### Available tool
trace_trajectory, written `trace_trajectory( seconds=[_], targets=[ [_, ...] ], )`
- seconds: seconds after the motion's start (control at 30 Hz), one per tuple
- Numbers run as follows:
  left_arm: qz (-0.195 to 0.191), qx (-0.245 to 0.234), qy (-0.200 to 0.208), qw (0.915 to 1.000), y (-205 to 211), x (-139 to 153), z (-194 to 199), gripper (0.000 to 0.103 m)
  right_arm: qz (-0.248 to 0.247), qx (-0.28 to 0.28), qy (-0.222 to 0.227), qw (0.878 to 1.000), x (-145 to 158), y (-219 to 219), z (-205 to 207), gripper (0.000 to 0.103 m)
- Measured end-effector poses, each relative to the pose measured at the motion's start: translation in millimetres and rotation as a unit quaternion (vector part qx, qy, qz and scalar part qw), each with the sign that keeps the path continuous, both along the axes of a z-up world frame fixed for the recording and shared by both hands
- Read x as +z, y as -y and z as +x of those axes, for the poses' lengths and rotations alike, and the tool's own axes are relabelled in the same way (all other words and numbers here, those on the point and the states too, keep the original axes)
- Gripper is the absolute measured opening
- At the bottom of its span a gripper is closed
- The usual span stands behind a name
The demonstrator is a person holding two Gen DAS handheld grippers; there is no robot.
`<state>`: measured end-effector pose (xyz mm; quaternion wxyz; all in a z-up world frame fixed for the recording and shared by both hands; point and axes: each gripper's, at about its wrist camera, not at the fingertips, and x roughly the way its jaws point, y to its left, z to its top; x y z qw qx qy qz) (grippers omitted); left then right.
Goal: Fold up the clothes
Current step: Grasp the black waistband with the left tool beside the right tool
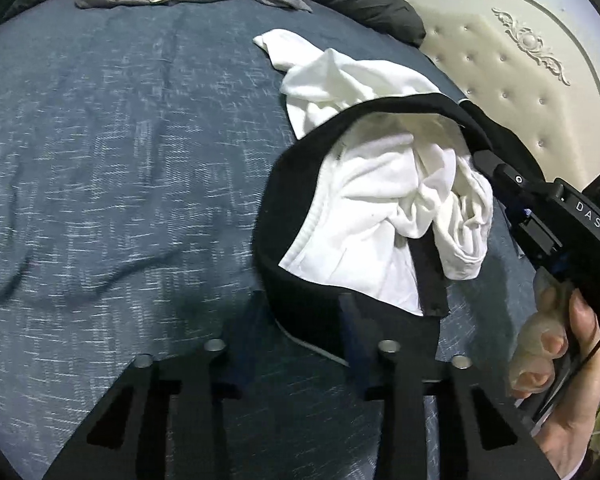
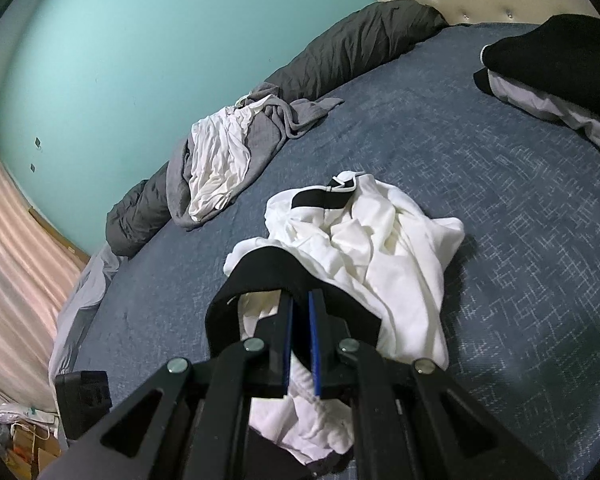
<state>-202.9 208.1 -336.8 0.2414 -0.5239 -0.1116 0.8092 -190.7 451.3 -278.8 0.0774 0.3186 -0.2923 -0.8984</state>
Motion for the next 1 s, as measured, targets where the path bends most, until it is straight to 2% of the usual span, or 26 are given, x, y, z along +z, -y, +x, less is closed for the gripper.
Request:
trace_trajectory(
  seconds=[0.03, 0.23, 0.43, 0.57, 0.77, 0.9, 1.0],
  targets=[
    [0.002, -0.001, 0.0, 1.0, -1, 0, 0, 0.027, -0.001, 0.001, 0.0, 1.0, 0, 0, 0, 0.007],
    [0.003, -0.008, -0.012, 0.9999, 1, 6, 3, 0.012, -0.003, 0.002, 0.0, 1.0, 0, -1, -2, 0.007],
    [0.002, -0.003, -0.046, 0.999, 14, 31, 10, 0.011, 0.007, 0.014, -0.01, 1.0, 10, 5, -1, 0.007],
    [-0.007, 0.006, -0.074, 0.9972, 33, 59, 18, 0.011, 0.055, 0.026, -0.03, 0.998, 31, 20, 6, 0.007],
    [-0.025, 0.008, -0.113, 0.9933, 57, 99, 14, 0.01, 0.071, 0.035, -0.051, 0.996, 59, 40, 23, 0.006],
    [-0.029, 0.014, -0.139, 0.9897, 78, 133, 23, 0.01, 0.073, 0.049, -0.061, 0.994, 87, 56, 32, 0.005],
    [-0.035, 0.026, -0.167, 0.9851, 98, 166, 30, 0.01, 0.084, 0.064, -0.079, 0.991, 123, 69, 36, 0.005]
  ],
)
